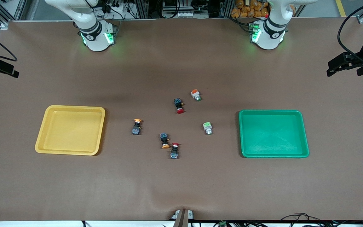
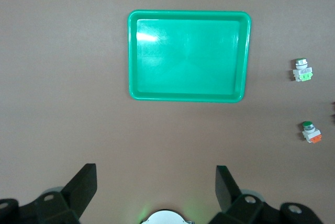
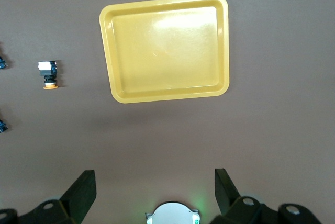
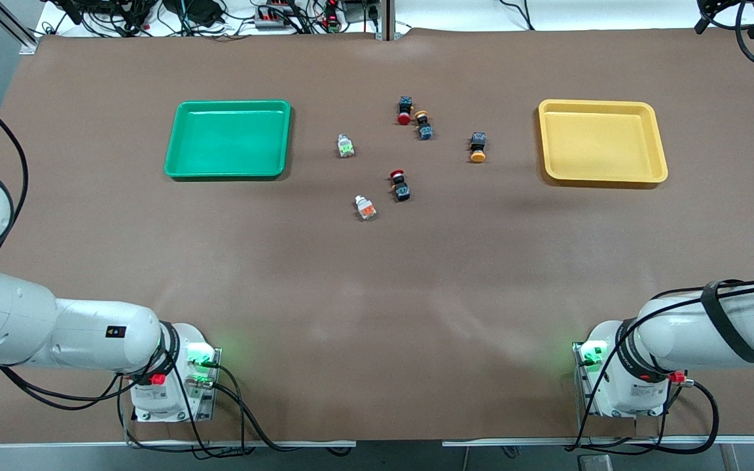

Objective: Place green and yellow buttons in trays

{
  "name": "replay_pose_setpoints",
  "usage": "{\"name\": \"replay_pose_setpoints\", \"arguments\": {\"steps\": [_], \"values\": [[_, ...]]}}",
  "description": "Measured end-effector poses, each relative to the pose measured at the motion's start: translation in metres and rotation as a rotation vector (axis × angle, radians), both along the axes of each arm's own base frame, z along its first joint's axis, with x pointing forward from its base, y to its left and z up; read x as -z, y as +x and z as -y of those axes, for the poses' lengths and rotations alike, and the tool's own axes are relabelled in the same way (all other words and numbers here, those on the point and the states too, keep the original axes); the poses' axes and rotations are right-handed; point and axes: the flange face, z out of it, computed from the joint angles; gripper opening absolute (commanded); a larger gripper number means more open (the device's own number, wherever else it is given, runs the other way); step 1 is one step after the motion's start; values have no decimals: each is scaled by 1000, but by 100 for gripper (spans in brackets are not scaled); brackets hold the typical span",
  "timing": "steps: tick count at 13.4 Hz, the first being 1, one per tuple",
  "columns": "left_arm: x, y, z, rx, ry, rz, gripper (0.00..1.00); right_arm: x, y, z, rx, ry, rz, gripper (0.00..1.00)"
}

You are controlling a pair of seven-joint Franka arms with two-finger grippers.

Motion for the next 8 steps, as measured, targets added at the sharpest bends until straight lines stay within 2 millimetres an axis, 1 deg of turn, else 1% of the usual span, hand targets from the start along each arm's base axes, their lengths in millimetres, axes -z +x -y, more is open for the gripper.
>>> {"name": "replay_pose_setpoints", "arguments": {"steps": [5, 8], "values": [[0, 0, 0, 0, 0, -1, 100, 0, 0, 0, 0, 0, -2, 100], [5, -1, 1, 2, 1, -17, 100, 2, 1, -5, -9, 1, -5, 100]]}}
